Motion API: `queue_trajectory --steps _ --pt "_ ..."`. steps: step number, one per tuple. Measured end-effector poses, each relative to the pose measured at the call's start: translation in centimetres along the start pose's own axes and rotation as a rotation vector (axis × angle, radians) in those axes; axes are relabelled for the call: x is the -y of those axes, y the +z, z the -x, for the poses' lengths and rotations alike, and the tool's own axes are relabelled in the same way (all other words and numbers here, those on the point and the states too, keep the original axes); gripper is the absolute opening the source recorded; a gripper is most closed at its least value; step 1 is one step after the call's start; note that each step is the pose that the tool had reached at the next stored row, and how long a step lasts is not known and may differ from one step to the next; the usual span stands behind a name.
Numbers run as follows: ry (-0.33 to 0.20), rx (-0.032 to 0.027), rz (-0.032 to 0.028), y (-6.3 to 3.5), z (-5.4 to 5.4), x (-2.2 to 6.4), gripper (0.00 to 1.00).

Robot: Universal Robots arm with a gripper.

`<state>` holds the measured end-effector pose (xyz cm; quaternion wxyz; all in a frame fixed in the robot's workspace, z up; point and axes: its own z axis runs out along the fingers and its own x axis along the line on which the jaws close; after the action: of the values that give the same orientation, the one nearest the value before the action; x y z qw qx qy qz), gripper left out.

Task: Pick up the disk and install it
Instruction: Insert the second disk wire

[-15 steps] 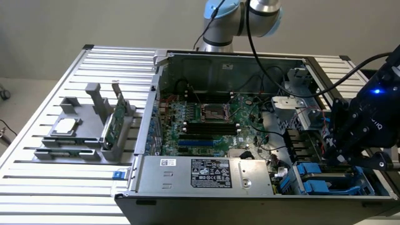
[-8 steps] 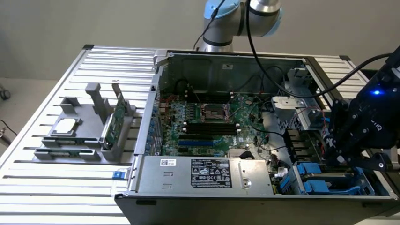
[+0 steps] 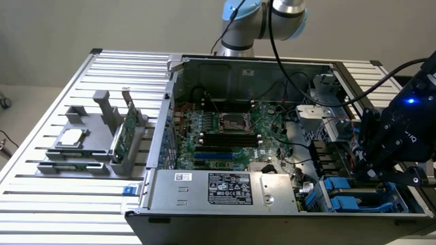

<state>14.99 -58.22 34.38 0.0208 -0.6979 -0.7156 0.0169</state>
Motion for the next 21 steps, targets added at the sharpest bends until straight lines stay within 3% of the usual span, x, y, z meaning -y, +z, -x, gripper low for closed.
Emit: queue_trajectory --steps 21 --pt "0.025 -0.0022 0.0002 0.51 0.26 -0.07 0.16"
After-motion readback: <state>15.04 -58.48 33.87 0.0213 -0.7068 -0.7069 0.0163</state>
